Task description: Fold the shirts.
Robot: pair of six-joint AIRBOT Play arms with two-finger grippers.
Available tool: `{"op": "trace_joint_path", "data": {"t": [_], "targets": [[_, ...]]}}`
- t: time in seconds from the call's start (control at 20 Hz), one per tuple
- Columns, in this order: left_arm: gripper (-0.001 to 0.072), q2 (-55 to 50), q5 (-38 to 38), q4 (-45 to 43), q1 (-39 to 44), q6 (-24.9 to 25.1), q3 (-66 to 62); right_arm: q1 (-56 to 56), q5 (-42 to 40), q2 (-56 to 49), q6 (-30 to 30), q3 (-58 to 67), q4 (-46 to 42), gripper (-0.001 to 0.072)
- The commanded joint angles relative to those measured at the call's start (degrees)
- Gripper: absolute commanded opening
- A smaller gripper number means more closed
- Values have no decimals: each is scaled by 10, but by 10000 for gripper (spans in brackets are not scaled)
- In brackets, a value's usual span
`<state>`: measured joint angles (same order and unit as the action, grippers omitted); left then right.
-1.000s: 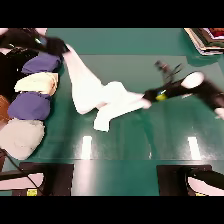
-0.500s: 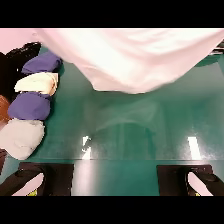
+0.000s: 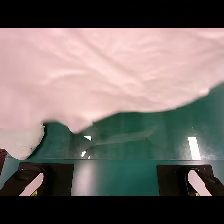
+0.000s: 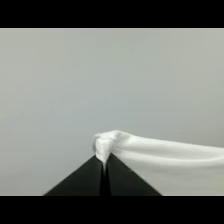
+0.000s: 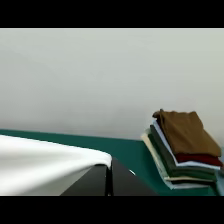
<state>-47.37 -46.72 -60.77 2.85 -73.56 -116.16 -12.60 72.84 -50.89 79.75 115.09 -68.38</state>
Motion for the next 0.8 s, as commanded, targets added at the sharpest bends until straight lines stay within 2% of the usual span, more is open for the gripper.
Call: {"op": "trace_joint_path", "data": {"t": [0.0,0.15,0.3,0.4,0.6,0.7,0.75], "targets": [[20,-58,-92,-58,0,-46,25,-1,106,-67,2,15,13,12],[20,-167,-204,-63,0,-47,72,55,137,-138,2,-85,6,13],[21,-293,-272,-62,0,-47,119,95,113,-227,2,-186,-23,12],[21,-371,-249,-62,0,-42,147,111,54,-289,2,-226,-38,13],[21,-489,-145,-61,0,-45,155,126,-77,-392,3,-242,-21,13],[22,-511,-96,-60,0,-46,155,133,-96,-432,3,-219,-17,13],[68,-516,-78,-61,0,-56,155,139,-95,-449,3,-200,-17,13]]}}
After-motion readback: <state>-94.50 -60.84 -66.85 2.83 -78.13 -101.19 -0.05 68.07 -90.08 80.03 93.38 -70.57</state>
